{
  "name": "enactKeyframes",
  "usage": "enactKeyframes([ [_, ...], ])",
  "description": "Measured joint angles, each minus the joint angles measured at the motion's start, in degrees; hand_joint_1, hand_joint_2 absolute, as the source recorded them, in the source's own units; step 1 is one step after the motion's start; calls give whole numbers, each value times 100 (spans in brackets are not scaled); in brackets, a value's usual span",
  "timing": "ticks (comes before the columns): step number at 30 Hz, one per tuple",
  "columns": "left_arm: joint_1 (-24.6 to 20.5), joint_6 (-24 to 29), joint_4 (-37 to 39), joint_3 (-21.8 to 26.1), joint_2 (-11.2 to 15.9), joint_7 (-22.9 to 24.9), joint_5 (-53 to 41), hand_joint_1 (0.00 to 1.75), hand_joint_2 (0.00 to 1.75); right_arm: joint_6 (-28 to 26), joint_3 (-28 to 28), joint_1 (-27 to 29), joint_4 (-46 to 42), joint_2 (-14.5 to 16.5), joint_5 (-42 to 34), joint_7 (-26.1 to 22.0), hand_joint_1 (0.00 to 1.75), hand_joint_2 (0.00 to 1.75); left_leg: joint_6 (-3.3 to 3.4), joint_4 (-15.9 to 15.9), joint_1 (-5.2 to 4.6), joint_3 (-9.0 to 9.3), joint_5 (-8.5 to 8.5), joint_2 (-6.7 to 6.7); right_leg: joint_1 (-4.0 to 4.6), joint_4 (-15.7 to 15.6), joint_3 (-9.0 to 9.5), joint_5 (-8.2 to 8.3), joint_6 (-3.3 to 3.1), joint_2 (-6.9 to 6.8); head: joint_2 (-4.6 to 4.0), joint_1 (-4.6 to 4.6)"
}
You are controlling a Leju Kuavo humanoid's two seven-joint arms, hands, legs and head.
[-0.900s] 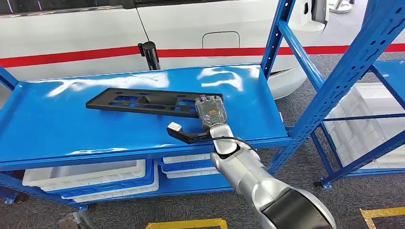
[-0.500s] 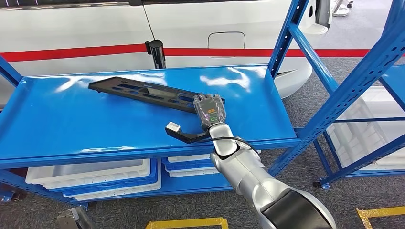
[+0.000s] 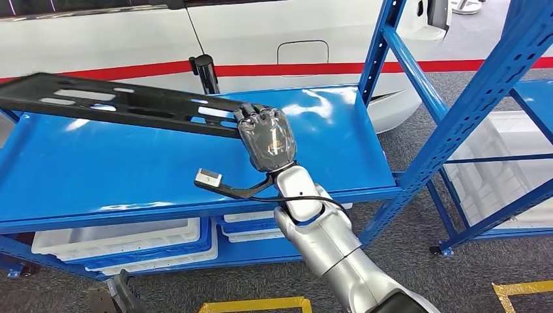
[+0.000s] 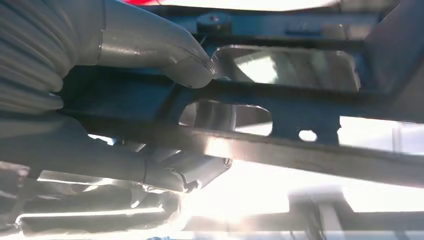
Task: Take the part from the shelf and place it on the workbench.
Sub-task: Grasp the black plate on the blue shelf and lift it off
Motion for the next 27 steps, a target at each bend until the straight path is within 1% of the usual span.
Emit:
enactKeyframes([
  [1,18,-33,-34,-49,-8,0,6,0,0,32,92,48,-247,-50,1,70,175,175,-28,400,13,-185,-177,0,7,0,4,-6,-10,0,0,-2],
  [2,42,-78,-70,-106,-14,0,16,0,0,51,192,96,-473,-109,2,157,175,175,-48,713,23,-336,-278,1,13,1,8,-9,-14,0,0,0],
  [3,65,-119,-104,-160,-19,0,26,0,0,55,285,136,-663,-170,2,237,175,175,-59,835,29,-403,-270,1,17,2,13,-13,-17,3,0,-1],
  [4,81,-156,-136,-207,-21,0,34,0,0,54,366,170,-826,-226,2,296,175,175,-57,705,34,-347,-144,2,18,2,21,-15,-18,10,0,-1],
  [5,91,-200,-167,-254,-21,0,49,0,0,52,431,200,-967,-272,1,328,175,175,-42,378,38,-191,55,3,18,2,33,-17,-18,20,0,-2],
  [6,95,-251,-198,-292,-21,0,67,0,0,49,476,223,-1090,-306,1,335,175,175,-12,-49,37,17,249,3,18,1,43,-19,-17,30,0,-2],
  [7,94,-297,-222,-323,-20,0,84,0,0,45,505,240,-1198,-334,1,327,175,175,21,-428,24,207,389,3,37,2,41,-22,-9,39,0,0],
  [8,93,-333,-239,-355,-20,0,96,0,0,42,523,256,-1288,-359,1,317,175,175,55,-675,5,327,456,2,48,1,34,-22,5,44,0,0],
  [9,93,-349,-248,-382,-20,0,99,0,0,39,533,275,-1366,-383,1,307,175,175,87,-789,-17,378,461,0,56,-2,24,-21,27,44,0,2],
  [10,94,-345,-250,-403,-20,0,99,0,0,37,541,293,-1430,-404,1,300,175,175,114,-804,-40,381,452,-3,65,-12,17,-15,57,44,0,2],
  [11,97,-336,-252,-423,-21,0,100,0,0,36,545,312,-1492,-421,1,292,175,175,154,-836,-43,394,471,-4,66,-26,15,-11,93,41,0,0],
  [12,99,-330,-254,-442,-22,0,112,0,0,34,547,329,-1547,-437,1,273,175,175,171,-877,-52,415,493,-3,72,-35,23,-2,120,34,0,7],
  [14,90,-331,-250,-466,-28,2,154,0,0,30,527,361,-1637,-454,1,167,175,175,160,-951,-69,451,542,-13,101,-85,47,13,132,23,0,33],
  [15,85,-345,-232,-472,-33,3,184,0,0,24,493,399,-1671,-454,-13,80,175,175,136,-953,-94,445,551,-22,102,-104,63,25,125,18,0,44],
  [16,80,-366,-206,-471,-37,4,216,0,0,18,434,453,-1711,-442,-69,-38,175,175,130,-950,-110,437,558,-33,105,-127,69,30,124,17,0,50],
  [18,80,-372,-137,-464,-41,4,243,0,0,10,260,586,-1804,-397,-401,-347,175,175,148,-948,-142,420,566,-44,95,-130,65,42,144,11,0,48],
  [21,83,-175,-64,-462,-41,4,151,0,0,28,-24,753,-1980,-318,-1195,-770,175,175,174,-947,-162,401,575,-50,76,-143,56,56,168,7,0,51],
  [23,83,-95,-36,-462,-41,4,110,0,0,31,-162,811,-2081,-274,-1425,-859,175,175,192,-947,-174,394,579,-50,62,-148,50,63,179,7,0,50],
  [27,79,-57,8,-462,-40,4,107,0,0,63,-328,862,-2208,-235,-1591,-937,175,175,216,-947,-192,387,589,-48,46,-151,40,80,205,8,0,49],
])
